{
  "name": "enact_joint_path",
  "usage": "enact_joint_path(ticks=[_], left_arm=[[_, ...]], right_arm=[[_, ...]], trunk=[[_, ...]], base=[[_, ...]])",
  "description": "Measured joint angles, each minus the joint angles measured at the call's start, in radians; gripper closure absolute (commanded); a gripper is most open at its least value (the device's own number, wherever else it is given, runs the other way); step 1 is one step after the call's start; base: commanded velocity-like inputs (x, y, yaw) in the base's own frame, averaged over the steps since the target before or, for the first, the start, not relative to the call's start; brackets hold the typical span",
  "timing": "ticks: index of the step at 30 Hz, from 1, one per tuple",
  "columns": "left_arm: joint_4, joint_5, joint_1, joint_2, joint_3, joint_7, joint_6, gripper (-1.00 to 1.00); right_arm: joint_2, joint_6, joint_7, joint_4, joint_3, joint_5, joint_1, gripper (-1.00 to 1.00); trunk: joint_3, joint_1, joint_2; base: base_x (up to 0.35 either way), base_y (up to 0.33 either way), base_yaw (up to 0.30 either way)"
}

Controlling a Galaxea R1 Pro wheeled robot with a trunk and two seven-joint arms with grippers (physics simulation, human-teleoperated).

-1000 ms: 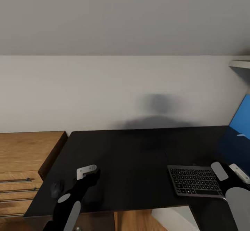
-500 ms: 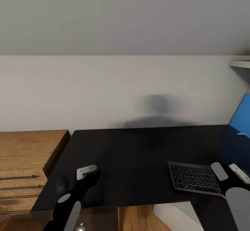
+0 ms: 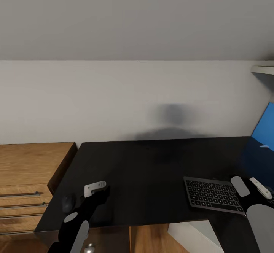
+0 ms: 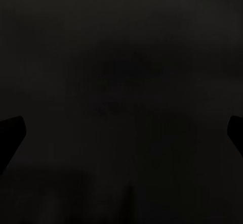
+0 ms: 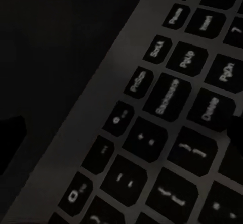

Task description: In the bedroom, organize the workspace by keeping the computer under the desk, ensuring the monitor is on the desk, placing the keyboard on the desk next to the monitor, placing the mouse on the desk next to the keyboard, moving the folder from the swivel chair onto the desk next to the mouse, stacking the notebook on top of the folder with the pen on top of the notebook, and positioning the swivel chair next to the desk.

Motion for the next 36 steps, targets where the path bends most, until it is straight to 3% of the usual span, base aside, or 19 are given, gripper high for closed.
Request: enact_joint_path(ticks=[36], left_arm=[[0.002, 0.0, 0.0, -0.001, -0.002, -0.002, 0.0, -1.0]], right_arm=[[0.005, -0.003, 0.017, -0.005, 0.003, -0.007, 0.0, -1.0]], trunk=[[0.0, 0.0, 0.0]], base=[[-0.025, 0.068, 0.0]])
